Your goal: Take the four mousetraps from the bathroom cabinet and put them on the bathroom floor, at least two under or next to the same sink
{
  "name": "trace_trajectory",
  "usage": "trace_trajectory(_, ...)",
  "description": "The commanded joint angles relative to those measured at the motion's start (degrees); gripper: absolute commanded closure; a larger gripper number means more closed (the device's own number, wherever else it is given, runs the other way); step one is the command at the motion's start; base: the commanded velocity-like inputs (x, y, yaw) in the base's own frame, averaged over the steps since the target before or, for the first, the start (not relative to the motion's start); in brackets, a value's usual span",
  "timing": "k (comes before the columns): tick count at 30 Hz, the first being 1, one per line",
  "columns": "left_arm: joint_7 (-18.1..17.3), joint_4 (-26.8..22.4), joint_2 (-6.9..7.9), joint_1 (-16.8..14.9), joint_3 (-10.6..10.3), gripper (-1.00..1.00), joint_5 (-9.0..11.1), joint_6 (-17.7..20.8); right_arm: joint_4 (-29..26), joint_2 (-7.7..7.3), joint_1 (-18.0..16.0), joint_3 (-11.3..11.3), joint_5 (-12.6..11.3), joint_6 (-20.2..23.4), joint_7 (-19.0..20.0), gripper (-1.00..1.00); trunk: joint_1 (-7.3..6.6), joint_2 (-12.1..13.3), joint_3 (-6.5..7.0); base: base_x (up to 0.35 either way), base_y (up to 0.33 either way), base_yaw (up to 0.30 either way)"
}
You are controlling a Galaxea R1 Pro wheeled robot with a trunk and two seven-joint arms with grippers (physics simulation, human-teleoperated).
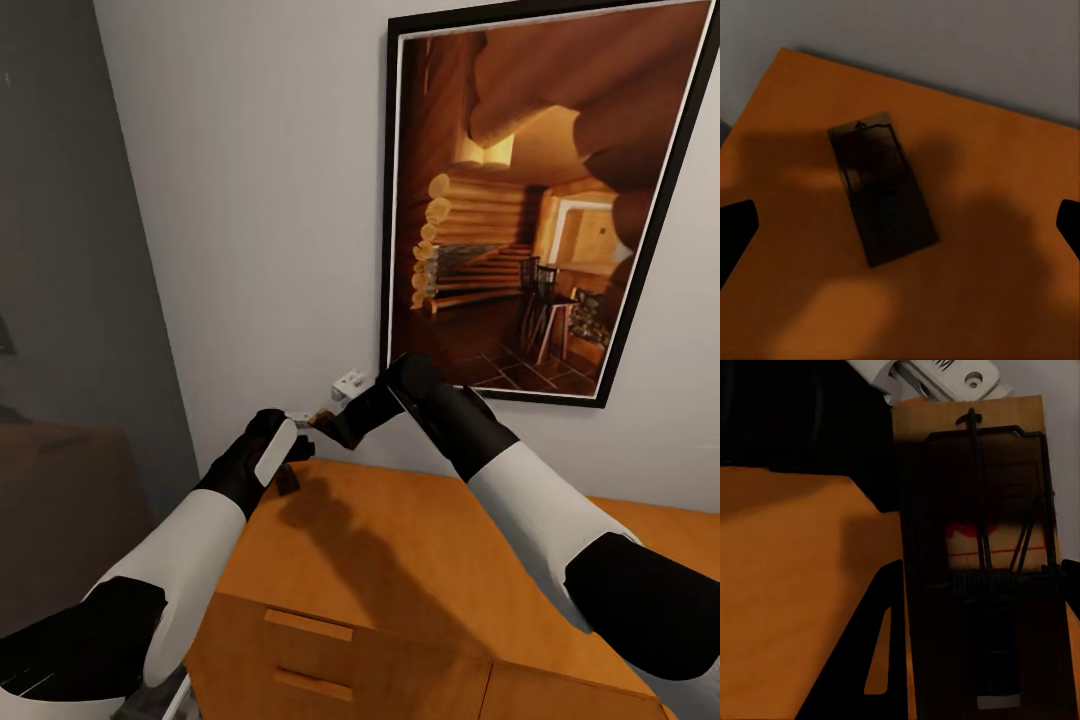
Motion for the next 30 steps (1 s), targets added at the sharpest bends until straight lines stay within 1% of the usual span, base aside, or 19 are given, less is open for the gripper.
trace_trajectory(1, 0.5, 0.1, 0.16, 0.0, -0.2, -1.00, 0.6, 0.1, 0.0, 0.07, -0.1, 0.5, 0.6, 0.2, 0.6, 1.00, 0.00, 0.0, -0.08, 0.001, 0.000, 0.000)
trace_trajectory(4, 0.5, 0.5, 0.42, 0.0, -0.1, -1.00, 0.6, 0.2, 0.0, 0.15, -0.1, 1.6, 0.9, 0.2, 0.5, 1.00, 0.00, 0.0, -0.08, 0.000, 0.000, 0.000)
trace_trajectory(5, 0.5, 0.9, 0.74, 0.0, -0.1, -1.00, 0.6, 0.2, -0.1, 0.16, -0.1, 1.8, 1.0, 0.2, 0.5, 1.00, 0.00, 0.0, -0.08, 0.000, 0.000, 0.000)
trace_trajectory(7, 0.4, 1.9, 1.43, 0.0, 0.3, -1.00, 0.6, 0.2, -0.1, 0.17, -0.1, 2.0, 1.2, 0.2, 0.4, 1.00, 0.00, 0.0, -0.08, 0.000, 0.000, 0.000)
trace_trajectory(11, 0.4, 2.8, 1.94, 0.0, 1.3, -1.00, 0.6, 0.3, -1.4, 0.19, -0.1, 2.0, 1.3, 0.2, 0.4, 1.00, 0.00, 0.0, -0.08, 0.000, 0.000, 0.000)
trace_trajectory(13, 0.5, 3.0, 2.03, 0.0, 2.2, -1.00, 0.6, 0.3, -3.0, 0.09, -0.1, 1.7, 0.9, 0.2, 0.5, 1.00, 0.00, 0.0, -0.08, 0.000, 0.000, 0.000)
trace_trajectory(17, 0.5, 2.9, 1.95, 0.0, 2.5, -1.00, 0.5, 0.3, -3.3, 0.08, -0.1, 1.5, 0.7, 0.2, 0.5, 1.00, 0.00, 0.0, -0.08, 0.007, 0.000, 0.000)
trace_trajectory(26, 0.5, 2.3, 1.98, 0.0, 2.3, -1.00, 0.4, 0.2, -3.4, 0.23, -0.1, 1.6, 0.5, 0.2, 0.6, 1.00, 0.00, 0.0, -0.08, 0.022, 0.000, 0.000)
trace_trajectory(30, 0.5, 1.9, 2.00, 0.0, 2.1, -1.00, 0.3, -0.1, -3.4, 0.26, -0.1, 1.6, 0.5, 0.2, 0.6, 1.00, 0.00, 0.0, -0.08, 0.121, 0.000, 0.000)
